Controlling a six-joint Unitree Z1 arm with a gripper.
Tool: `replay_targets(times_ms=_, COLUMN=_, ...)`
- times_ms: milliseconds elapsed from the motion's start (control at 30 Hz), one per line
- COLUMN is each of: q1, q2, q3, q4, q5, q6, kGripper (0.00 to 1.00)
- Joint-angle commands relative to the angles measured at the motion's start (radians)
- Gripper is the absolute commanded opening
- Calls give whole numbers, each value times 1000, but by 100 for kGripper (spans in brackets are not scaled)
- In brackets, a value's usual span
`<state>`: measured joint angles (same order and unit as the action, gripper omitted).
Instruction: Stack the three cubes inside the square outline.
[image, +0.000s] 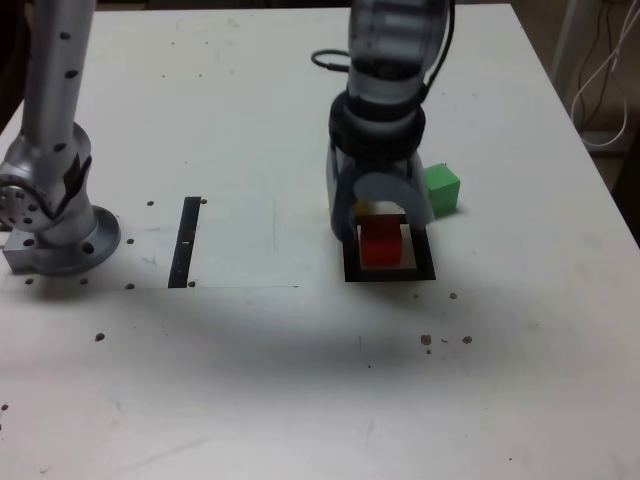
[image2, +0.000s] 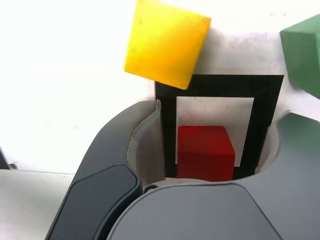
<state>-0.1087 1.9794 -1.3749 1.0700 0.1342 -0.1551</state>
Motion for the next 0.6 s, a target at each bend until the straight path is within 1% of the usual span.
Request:
replay_targets(times_ms=0, q1=0, q2=-23, q3=-3, q4=17, q5=4, q6=-1, kGripper=99)
replay_targets(times_ms=167, q1=1, q2=-94, q3=-1, q4=84, q5=22, q6=7, kGripper=99)
replay_targets(times_ms=300, q1=31, q2=-155, q3=20, q4=137, q5=47, q6=54, kGripper=99)
replay_targets(times_ms=400, q1=73, q2=-178, q3=54, q4=134, q5=56, q6=109, kGripper=99)
replay_targets(times_ms=567, q1=129, q2=-191, q3=108, q4=97, q5=78, q6=174, kGripper=99)
